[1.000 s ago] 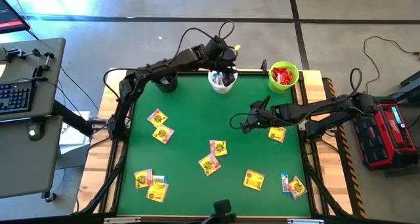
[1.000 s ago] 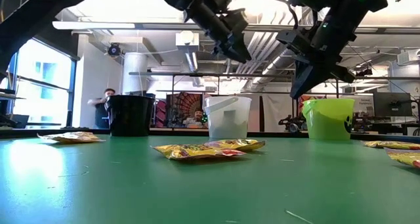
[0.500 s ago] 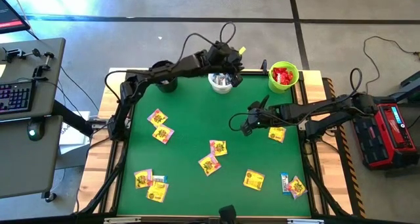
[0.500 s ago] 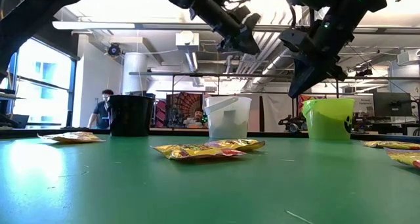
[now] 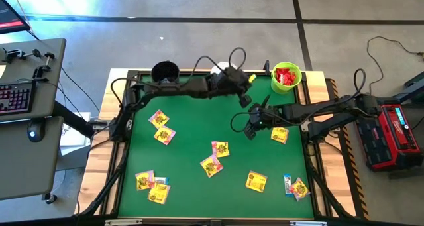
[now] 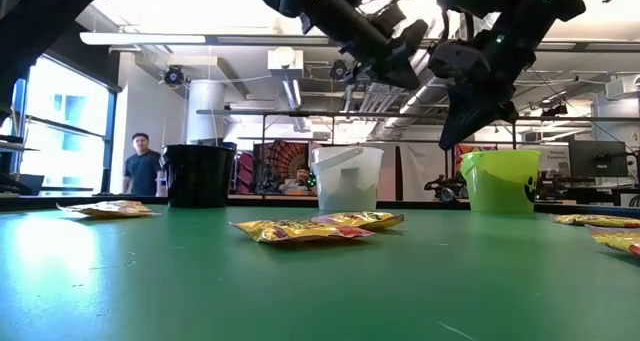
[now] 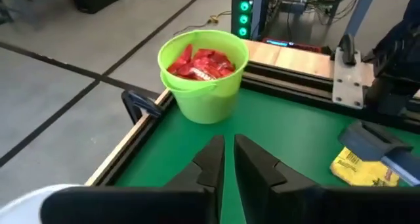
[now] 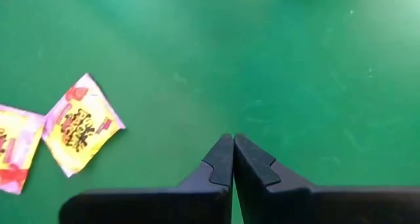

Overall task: Sort candy by brand, put in halloween buckets
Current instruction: Put the white candy into the white bucket

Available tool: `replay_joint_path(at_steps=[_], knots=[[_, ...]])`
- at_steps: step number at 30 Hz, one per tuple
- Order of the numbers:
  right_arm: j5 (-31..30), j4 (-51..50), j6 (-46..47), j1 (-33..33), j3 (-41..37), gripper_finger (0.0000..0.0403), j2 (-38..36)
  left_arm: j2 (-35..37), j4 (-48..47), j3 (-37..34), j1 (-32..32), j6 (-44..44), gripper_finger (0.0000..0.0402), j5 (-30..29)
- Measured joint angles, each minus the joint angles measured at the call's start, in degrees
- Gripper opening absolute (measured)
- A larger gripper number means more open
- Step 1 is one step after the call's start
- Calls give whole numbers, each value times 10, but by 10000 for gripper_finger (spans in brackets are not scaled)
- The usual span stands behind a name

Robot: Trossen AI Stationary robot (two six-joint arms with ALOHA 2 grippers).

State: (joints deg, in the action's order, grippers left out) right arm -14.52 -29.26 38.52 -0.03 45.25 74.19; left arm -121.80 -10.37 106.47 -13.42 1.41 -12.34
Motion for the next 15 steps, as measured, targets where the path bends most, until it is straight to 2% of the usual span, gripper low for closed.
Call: replay_joint_path(at_steps=[8,15], knots=[[14,0,3,22,0,0,0,30,71,-81,43,25,12,-13],[9,-1,47,58,0,0,0,94,165,-200,77,35,9,-13]])
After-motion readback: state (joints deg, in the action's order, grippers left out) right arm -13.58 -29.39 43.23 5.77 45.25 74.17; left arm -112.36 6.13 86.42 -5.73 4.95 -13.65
